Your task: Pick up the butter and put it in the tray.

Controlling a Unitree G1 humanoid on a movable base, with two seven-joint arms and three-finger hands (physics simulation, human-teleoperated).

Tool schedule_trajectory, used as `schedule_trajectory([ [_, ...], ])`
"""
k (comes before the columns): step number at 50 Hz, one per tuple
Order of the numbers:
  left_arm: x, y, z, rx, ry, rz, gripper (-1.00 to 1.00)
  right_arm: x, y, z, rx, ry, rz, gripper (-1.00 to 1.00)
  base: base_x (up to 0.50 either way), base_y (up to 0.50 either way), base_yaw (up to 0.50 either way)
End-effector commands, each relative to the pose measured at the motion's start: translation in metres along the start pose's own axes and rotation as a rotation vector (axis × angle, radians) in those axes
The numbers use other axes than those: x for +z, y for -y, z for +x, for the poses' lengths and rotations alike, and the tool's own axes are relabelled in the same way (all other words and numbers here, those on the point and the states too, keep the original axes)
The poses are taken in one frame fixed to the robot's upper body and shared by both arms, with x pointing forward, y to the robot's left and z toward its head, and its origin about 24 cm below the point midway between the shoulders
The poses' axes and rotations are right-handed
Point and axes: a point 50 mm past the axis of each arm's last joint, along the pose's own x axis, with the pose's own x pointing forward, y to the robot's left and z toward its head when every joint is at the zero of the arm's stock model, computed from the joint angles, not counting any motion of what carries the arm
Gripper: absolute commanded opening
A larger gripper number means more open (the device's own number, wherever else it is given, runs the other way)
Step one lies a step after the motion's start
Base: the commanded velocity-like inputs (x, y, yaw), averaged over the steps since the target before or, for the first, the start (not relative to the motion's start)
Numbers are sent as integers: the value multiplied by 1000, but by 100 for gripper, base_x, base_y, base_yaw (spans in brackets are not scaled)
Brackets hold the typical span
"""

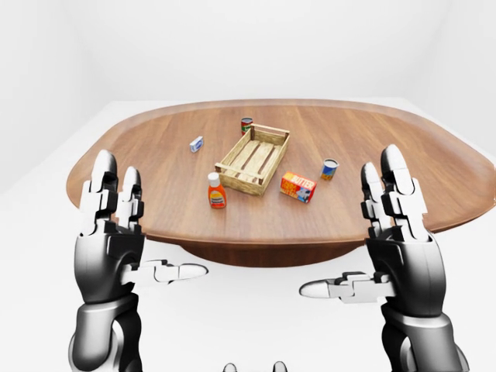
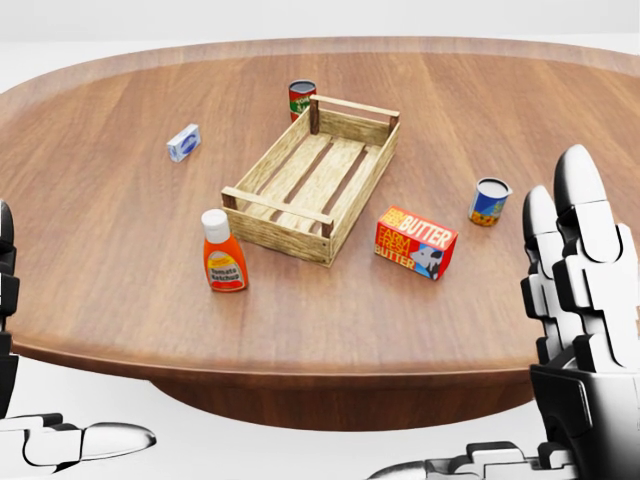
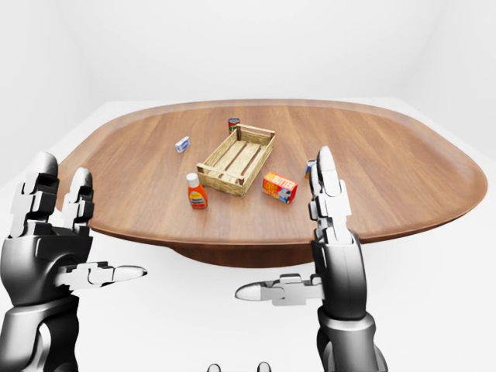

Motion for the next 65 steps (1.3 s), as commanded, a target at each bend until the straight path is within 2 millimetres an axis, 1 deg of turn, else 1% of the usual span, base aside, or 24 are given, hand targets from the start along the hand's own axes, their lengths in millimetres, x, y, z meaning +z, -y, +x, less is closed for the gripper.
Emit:
schedule_trajectory([
  [1, 5, -1, 0, 5, 22, -1, 100, 1, 2, -2, -11, 1, 23, 100, 50, 0, 0],
  [26, 4, 0, -1, -3, 16, 1, 100, -5, 3, -1, -14, -22, 21, 100, 50, 1, 0],
  [28, 1, 0, -1, -1, 2, 0, 100, -5, 3, -1, -12, -23, 22, 100, 50, 4, 0],
  [37, 5, 0, -2, 1, 17, 1, 100, -5, 3, -1, -12, -23, 18, 100, 50, 4, 0],
  [50, 3, -1, -1, 2, 9, 2, 100, -7, 5, -1, -22, -31, 24, 100, 50, 4, 0],
  [56, 8, -1, -2, 1, 29, 3, 100, -7, 5, -1, -24, -31, 24, 100, 50, 2, 0],
  [65, 4, -1, -1, 1, 16, -1, 100, -11, 8, 0, -40, -43, 18, 100, 48, 0, 0],
])
